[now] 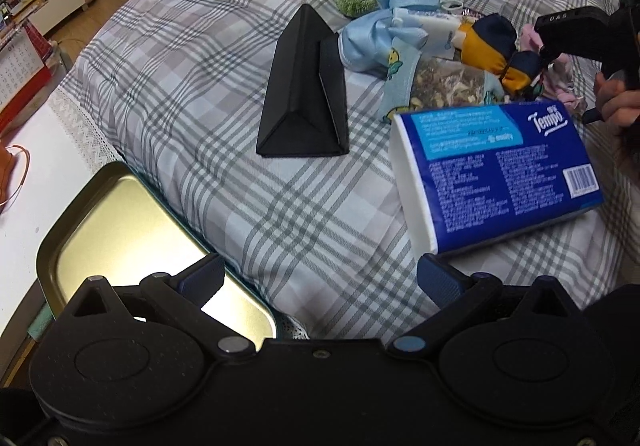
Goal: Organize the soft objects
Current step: 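Grasp the pink cloth pouch with the right tool and lift it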
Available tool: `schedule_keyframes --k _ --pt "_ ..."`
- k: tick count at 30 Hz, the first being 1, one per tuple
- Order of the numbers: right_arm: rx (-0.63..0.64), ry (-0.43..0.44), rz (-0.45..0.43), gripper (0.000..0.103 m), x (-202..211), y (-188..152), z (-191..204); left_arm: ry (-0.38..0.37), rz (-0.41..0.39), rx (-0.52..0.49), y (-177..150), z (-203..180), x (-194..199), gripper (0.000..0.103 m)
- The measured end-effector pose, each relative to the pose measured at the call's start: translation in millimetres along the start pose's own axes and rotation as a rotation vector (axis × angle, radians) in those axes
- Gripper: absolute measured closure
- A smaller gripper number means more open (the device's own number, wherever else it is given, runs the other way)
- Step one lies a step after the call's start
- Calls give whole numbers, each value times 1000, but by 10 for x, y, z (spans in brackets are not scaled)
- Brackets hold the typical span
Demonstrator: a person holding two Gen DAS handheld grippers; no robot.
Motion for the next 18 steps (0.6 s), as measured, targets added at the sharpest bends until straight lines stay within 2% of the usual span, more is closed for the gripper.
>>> schedule_keyframes --k 2,4,5,6,9,13,18 --pt "14 34 -12 26 -34 -15 34 4 -3 10 83 7 7 4" --pt "35 65 -30 39 -35 -11 79 14 -6 24 178 22 7 4" --pt "48 91 -31 52 -25 -21 129 19 -5 30 231 26 5 4" --pt "55 110 -26 55 -20 -24 159 23 -7 35 286 28 8 4" --pt "72 131 -50 61 26 -11 185 23 -25 41 480 1 38 4" --pt "49 173 -81 62 144 40 146 9 -33 39 748 -123 36 4" --pt "21 136 -168 62 340 112 -18 -31 -45 -2 1077 -464 -6 4"
Point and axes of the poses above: each gripper's, at about its wrist camera, not at the fingertips, and x roughly against the way its jaws point, z to its left, y to its top, the point moved 10 cm from there along -x, roughly the way its jaws point, and after that the axes turned 12 degrees about y, right-handed, at the moved point
